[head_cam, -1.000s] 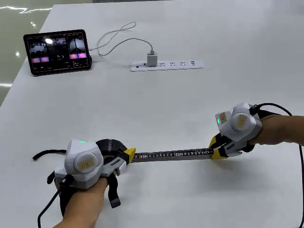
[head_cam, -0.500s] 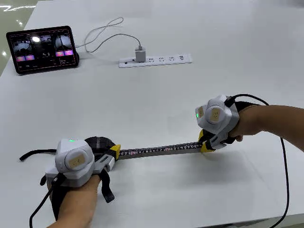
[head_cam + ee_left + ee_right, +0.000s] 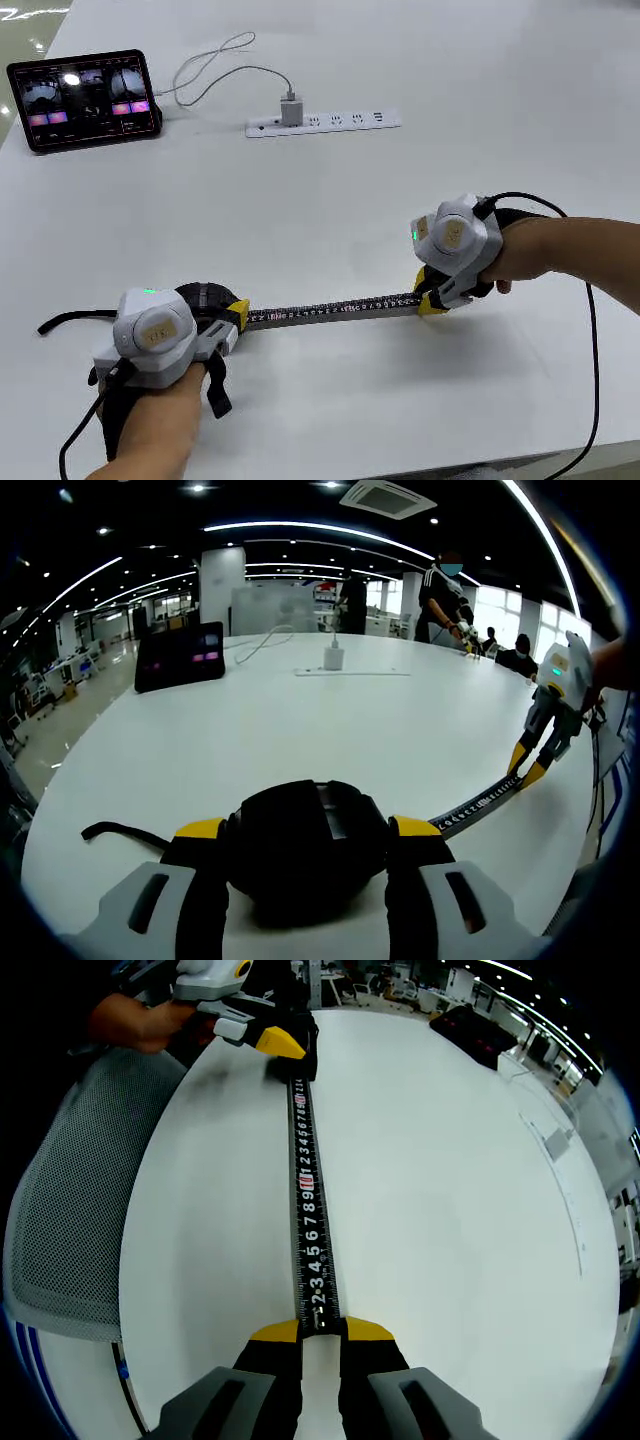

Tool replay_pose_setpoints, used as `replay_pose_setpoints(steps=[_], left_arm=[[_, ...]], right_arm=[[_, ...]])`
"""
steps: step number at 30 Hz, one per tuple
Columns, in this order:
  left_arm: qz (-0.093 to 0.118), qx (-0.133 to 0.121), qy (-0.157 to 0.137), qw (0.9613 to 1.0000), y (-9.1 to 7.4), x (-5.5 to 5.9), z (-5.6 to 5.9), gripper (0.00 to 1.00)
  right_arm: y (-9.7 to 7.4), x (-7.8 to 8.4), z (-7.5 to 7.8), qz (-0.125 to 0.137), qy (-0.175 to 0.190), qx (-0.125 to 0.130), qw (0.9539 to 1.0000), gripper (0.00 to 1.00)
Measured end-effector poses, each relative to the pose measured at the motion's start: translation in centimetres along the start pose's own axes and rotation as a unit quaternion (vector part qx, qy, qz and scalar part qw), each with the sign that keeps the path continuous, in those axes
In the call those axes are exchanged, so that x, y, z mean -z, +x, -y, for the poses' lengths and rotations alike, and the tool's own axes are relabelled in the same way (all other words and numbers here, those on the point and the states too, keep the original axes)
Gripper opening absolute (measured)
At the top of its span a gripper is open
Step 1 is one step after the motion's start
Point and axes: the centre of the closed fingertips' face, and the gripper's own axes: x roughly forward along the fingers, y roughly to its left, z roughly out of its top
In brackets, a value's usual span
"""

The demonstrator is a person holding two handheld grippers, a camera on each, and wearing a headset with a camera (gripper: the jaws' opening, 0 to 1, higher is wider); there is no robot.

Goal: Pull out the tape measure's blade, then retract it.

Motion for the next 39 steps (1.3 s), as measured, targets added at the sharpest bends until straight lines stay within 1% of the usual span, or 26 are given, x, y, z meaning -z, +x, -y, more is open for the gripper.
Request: replay_pose_setpoints(steps=[3,5,9,15,19,23,27,33,37,39], left_arm=[[-0.002,0.000,0.001,1.0000,0.0,0.0,0.0,0.58],[-0.001,-0.001,0.002,1.0000,-0.1,0.0,0.0,0.58],[-0.005,-0.004,0.004,1.0000,0.0,-0.2,0.0,0.57],[-0.006,-0.003,0.005,1.0000,-0.2,-0.2,0.1,0.57],[-0.005,-0.001,0.006,1.0000,-0.2,-0.2,0.2,0.57],[-0.006,0.000,0.006,1.0000,-0.3,-0.2,0.2,0.57],[-0.005,-0.001,0.006,1.0000,-0.3,-0.2,0.2,0.57],[-0.006,-0.001,0.006,1.0000,-0.2,-0.1,0.2,0.58],[-0.008,0.000,0.006,1.0000,-0.2,0.0,0.2,0.58],[-0.008,0.000,0.006,1.0000,-0.1,0.0,0.2,0.58]], right_arm=[[0.0,0.0,0.0,0.002,0.002,0.000,1.0000,0.09],[0.0,0.0,0.0,0.003,0.007,0.001,1.0000,0.09],[-0.1,0.0,-0.1,0.004,0.017,0.005,0.9998,0.09],[-0.2,-0.1,-0.1,0.008,0.029,0.007,0.9995,0.09],[-0.1,-0.3,-0.1,0.009,0.030,0.005,0.9995,0.09],[-0.1,-0.3,0.0,0.007,0.027,0.006,0.9996,0.09],[0.1,-0.4,0.1,-0.003,0.013,-0.002,0.9999,0.09],[0.2,-0.8,0.0,-0.009,0.014,-0.005,0.9998,0.09],[0.3,-1.0,0.0,-0.019,0.011,-0.004,0.9997,0.09],[0.3,-1.1,0.0,-0.018,0.013,-0.005,0.9997,0.09]])
